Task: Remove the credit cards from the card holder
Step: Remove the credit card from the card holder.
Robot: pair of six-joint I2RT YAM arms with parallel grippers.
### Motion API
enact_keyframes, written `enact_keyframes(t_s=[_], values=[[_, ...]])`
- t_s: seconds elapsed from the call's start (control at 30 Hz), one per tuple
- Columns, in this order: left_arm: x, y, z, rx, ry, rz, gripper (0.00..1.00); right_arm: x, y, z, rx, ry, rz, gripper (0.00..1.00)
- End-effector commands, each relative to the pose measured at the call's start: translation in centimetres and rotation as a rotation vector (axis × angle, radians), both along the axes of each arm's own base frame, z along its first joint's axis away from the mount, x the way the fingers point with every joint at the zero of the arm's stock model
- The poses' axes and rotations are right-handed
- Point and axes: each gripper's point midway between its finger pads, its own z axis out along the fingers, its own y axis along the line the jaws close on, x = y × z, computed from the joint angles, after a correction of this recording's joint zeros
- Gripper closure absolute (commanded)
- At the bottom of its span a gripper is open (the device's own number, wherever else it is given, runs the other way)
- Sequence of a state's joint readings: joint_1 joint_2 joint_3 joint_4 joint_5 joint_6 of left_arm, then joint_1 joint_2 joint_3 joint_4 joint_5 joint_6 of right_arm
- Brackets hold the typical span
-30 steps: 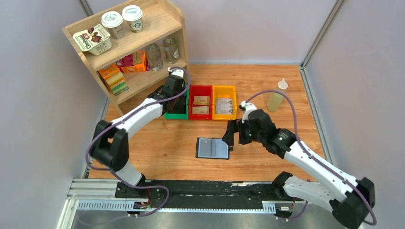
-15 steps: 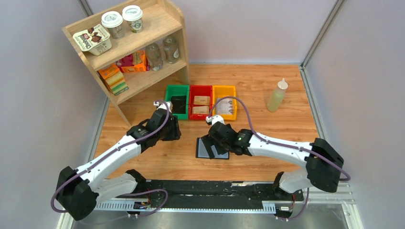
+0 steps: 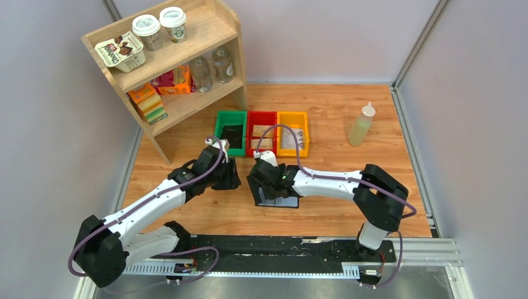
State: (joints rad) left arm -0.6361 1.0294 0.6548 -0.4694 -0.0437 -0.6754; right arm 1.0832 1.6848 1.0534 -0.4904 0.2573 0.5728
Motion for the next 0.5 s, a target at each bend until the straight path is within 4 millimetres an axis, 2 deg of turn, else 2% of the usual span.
enact_keyframes(t_s=[0.0, 0.13, 0.37, 0.47], values=[[-0.2, -1.6, 0.6, -0.046, -0.024, -0.110, 0.44, 0.6, 0.6, -0.5, 0.000, -0.003, -0.118, 0.02], [-0.6, -1.7, 0.8, -0.044, -0.031, -0.149, 0.44, -0.2, -0.4, -1.4, -0.047, 0.023, -0.168, 0.07], [-1.0, -2.1, 1.4, -0.066, -0.042, -0.194, 0.44, -1.1, -1.4, -1.1, -0.070, 0.060, -0.213, 0.40], [-1.1, -2.6, 1.6, -0.089, -0.043, -0.212, 0.44, -1.1, -1.2, -0.2, -0.043, 0.061, -0.207, 0.44]])
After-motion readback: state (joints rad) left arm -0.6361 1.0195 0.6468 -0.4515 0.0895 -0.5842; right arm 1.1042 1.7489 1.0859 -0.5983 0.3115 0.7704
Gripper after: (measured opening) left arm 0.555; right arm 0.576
